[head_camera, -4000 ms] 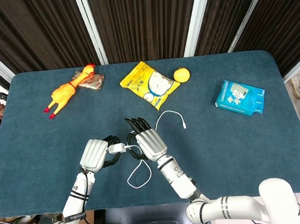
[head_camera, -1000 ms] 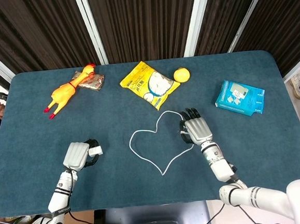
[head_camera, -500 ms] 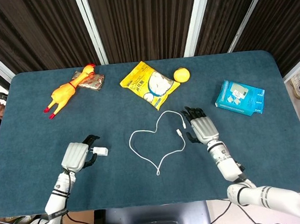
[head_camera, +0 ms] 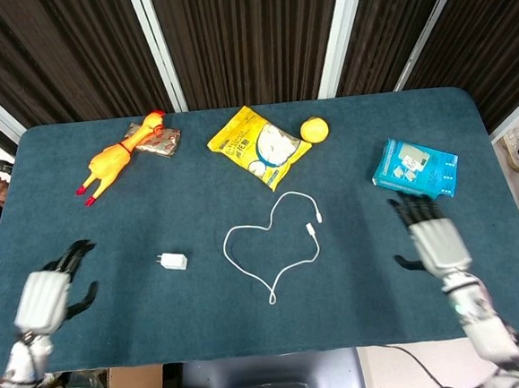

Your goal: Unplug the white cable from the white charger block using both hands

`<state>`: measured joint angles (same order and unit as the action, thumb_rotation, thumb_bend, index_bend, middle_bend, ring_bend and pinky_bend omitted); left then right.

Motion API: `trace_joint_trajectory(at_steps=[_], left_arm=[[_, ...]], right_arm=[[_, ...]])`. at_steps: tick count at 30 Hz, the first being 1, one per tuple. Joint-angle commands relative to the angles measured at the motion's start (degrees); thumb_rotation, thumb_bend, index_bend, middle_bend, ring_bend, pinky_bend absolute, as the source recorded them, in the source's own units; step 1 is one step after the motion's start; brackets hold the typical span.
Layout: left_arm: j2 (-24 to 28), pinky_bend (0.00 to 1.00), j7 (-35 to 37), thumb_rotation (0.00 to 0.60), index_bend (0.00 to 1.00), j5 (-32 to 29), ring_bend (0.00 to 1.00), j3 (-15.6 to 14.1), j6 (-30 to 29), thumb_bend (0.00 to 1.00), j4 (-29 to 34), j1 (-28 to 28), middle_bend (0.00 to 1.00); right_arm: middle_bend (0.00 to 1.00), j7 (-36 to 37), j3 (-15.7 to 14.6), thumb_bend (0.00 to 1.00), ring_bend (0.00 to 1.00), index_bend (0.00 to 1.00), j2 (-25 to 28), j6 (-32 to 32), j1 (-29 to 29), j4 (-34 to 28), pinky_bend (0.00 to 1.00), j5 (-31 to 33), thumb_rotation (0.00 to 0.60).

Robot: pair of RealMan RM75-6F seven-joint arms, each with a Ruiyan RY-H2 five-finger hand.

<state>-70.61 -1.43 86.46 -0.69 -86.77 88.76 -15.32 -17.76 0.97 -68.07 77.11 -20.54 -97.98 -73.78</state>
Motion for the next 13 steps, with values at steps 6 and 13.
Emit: trace_joint_trajectory(at_steps=[6,13], left_arm=[[7.35,0.0,-0.59,0.6,0.02,-4.22,0.0,-5.57,3.8,0.43,4.33,5.93,0.0],[9.78,0.0,1.86,0.6,0.01,-0.64,0.0,-6.11,4.01,0.41,5.51,6.45,0.0]], right_arm=[[0.0,-0.21,-5.18,0.18,0.0,0.0,1.51,15.9,13.95,2.22,0.0,-7.56,0.6],[0.0,0.23,-3.75,0.18,0.0,0.0,1.38,16.23,15.12,2.08,0.0,-8.82,0.6]])
